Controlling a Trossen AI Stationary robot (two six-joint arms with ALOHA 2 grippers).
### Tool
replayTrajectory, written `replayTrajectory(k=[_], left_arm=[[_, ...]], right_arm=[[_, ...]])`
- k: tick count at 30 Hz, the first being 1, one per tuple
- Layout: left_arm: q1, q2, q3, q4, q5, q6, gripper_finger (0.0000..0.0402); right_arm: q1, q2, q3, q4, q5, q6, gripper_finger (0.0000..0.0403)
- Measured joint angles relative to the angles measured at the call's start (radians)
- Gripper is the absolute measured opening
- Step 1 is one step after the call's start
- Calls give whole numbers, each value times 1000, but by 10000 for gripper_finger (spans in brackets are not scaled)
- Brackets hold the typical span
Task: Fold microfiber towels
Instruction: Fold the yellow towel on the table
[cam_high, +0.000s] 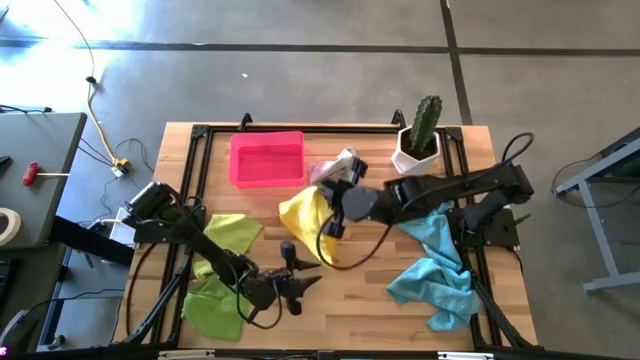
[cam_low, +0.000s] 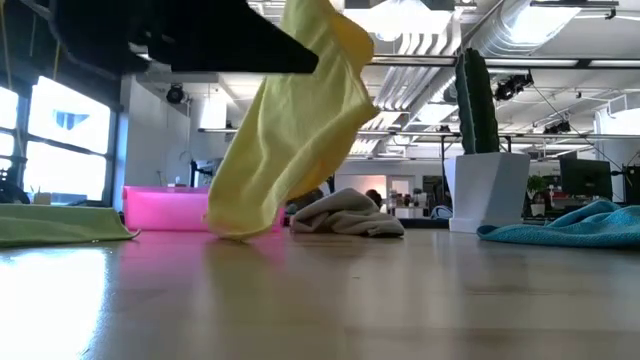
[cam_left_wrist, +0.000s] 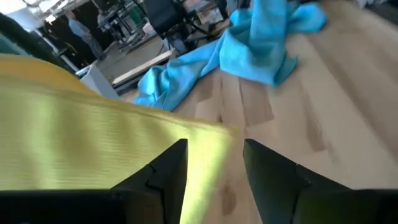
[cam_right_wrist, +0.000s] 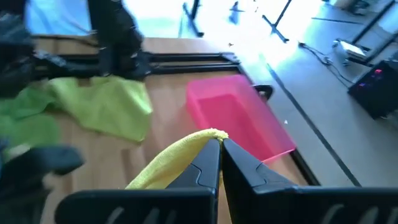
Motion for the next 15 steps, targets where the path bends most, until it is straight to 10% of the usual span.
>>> replayTrajectory(k=[7, 15], left_arm=[[-3, 28, 0, 60, -26, 111, 150], [8, 29, 43, 76, -464, 54, 150]], right_arm=[[-78, 0, 23, 16, 16, -22, 0], [-146, 0, 23, 129, 1, -33, 0]])
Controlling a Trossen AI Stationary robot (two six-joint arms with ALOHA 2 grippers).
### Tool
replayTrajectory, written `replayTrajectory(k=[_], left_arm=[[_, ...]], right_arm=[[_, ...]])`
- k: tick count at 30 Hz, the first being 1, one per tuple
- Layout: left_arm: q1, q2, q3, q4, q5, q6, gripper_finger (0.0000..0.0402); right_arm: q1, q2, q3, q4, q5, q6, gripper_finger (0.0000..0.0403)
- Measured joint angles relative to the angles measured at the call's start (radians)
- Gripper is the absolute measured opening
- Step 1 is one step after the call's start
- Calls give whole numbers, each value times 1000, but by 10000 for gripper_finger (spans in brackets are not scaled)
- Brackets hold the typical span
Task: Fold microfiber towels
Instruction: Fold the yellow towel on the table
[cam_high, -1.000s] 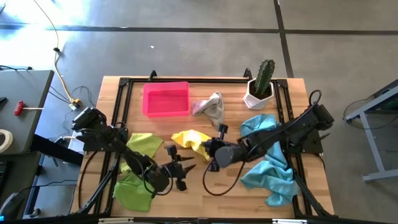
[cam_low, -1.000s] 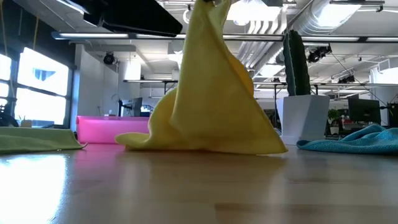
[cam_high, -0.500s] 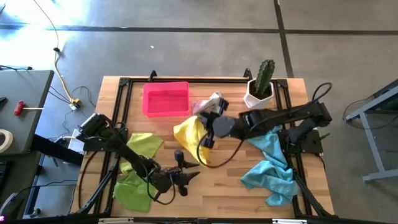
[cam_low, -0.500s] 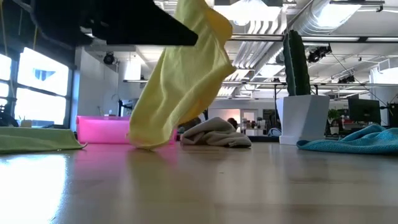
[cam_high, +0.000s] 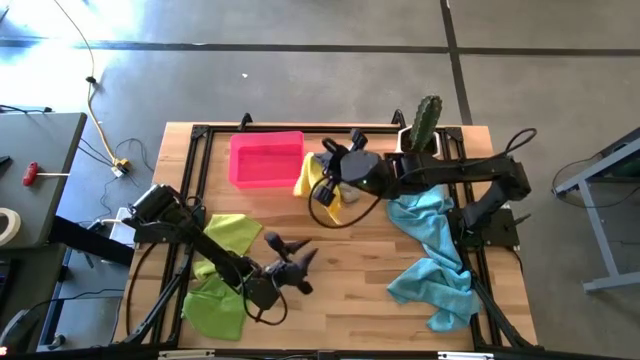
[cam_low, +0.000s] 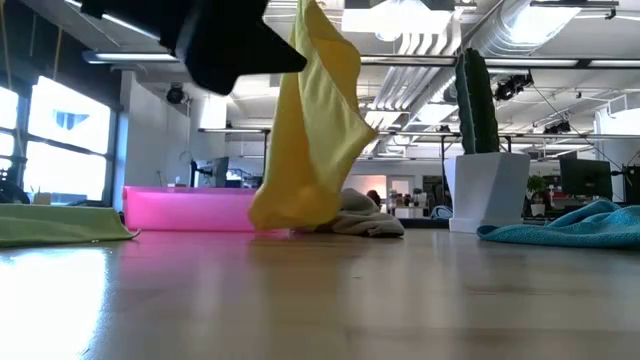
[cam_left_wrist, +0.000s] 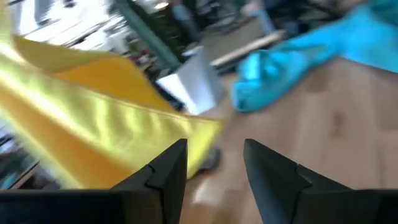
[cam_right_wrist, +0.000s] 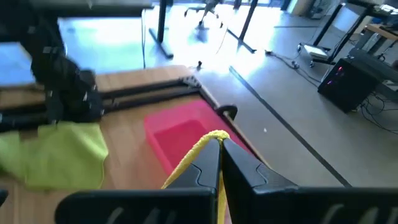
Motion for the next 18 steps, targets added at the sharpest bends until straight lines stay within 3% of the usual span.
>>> replayTrajectory(k=[8, 18], left_arm=[[71, 0, 108, 3, -207, -45, 150], [183, 0, 116, -7, -227, -87, 150]], right_arm=[[-21, 16, -1, 60, 0, -15, 0], [-3, 18, -1, 43, 0, -41, 0]])
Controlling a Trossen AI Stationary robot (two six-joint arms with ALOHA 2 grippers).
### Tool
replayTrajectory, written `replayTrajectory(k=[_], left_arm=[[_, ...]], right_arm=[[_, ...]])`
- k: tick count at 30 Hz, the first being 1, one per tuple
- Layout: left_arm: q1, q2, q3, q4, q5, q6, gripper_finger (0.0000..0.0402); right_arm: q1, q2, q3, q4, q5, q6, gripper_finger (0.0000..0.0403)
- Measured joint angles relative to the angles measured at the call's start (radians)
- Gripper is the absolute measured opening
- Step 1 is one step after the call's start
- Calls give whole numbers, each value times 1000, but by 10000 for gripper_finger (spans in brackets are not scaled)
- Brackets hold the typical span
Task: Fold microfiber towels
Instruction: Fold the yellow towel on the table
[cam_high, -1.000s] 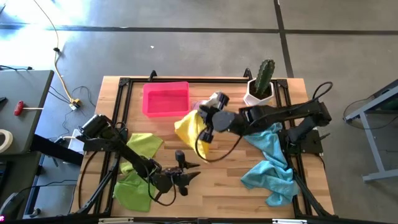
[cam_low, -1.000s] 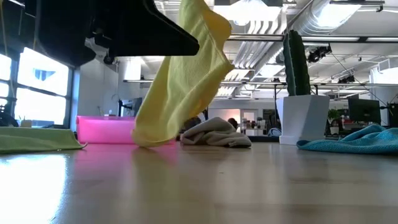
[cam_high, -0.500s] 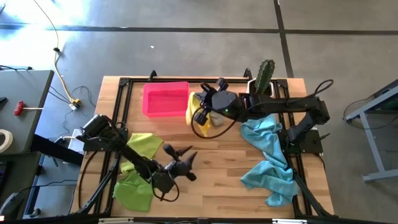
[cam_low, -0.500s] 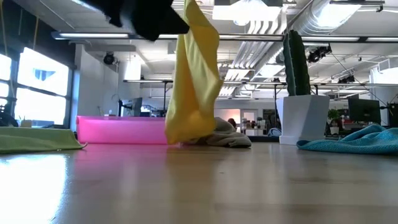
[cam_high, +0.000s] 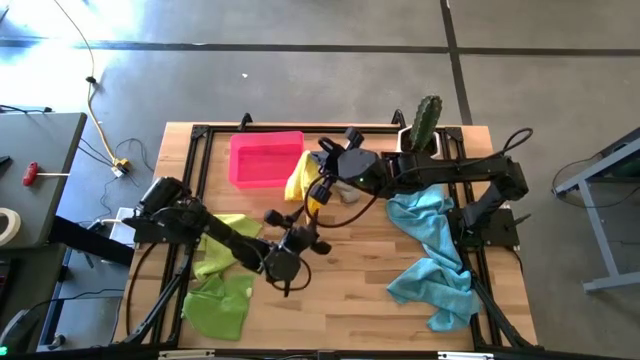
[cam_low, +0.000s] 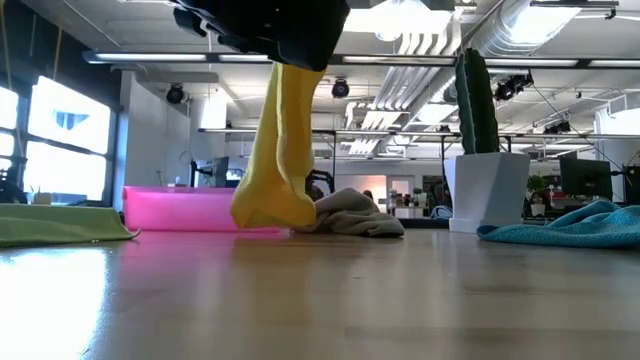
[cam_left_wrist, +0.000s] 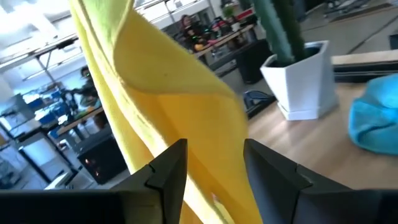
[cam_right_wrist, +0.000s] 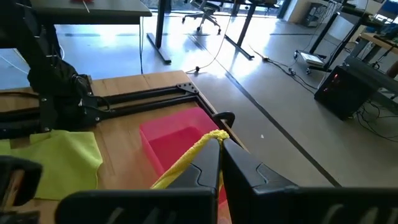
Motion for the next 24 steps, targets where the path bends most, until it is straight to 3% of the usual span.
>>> replayTrajectory(k=[5, 17, 24], left_arm=[[32, 0, 0, -20, 0, -72, 150], [14, 0, 0, -294, 0, -331, 149], [18, 0, 0, -375, 0, -446, 149]], right_arm=[[9, 0, 0, -42, 2, 0, 0], [6, 0, 0, -90, 11, -4, 0], [6, 0, 0, -89, 11, -5, 0]])
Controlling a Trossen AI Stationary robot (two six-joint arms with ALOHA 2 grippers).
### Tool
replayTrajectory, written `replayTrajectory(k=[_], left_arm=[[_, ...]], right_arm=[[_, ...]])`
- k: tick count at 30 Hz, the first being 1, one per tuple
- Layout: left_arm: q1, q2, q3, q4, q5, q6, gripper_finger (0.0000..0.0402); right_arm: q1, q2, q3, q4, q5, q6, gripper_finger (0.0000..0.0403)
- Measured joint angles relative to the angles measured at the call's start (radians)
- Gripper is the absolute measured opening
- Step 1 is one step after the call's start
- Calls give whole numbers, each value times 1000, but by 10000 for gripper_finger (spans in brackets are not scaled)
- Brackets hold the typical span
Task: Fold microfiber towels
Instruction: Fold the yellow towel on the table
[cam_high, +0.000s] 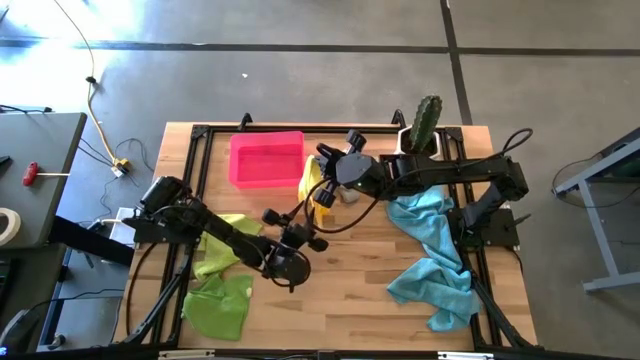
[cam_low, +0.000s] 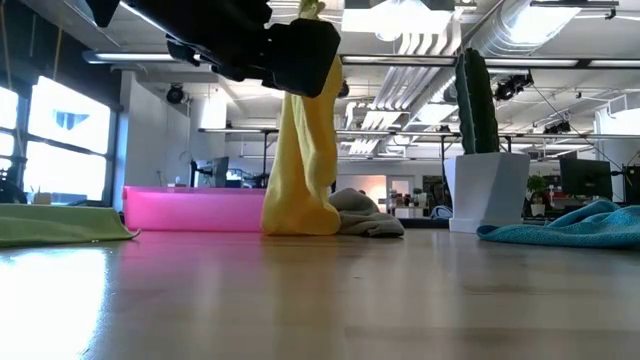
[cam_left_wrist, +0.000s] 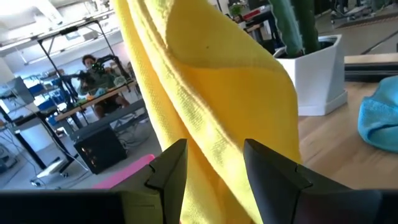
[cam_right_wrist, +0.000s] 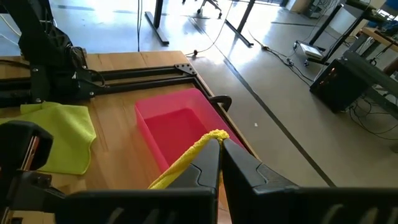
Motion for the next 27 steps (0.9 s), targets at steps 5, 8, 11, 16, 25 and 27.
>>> replayTrajectory(k=[5, 8, 11, 16, 25, 27], left_arm=[[-9, 0, 0, 7, 0, -27, 149], [0, 0, 0, 22, 0, -28, 149], [27, 0, 0, 35, 0, -40, 149], [73, 0, 0, 33, 0, -65, 149], [93, 0, 0, -86, 65, -227, 149], [93, 0, 0, -166, 112, -330, 149]], right_arm=[[-4, 0, 0, 19, 0, 4, 0], [-5, 0, 0, 35, 0, 4, 0], [-5, 0, 0, 37, 0, 0, 0], [-4, 0, 0, 37, 0, -19, 0], [-5, 0, 0, 37, 0, -66, 0], [-8, 0, 0, 37, 0, -70, 0]])
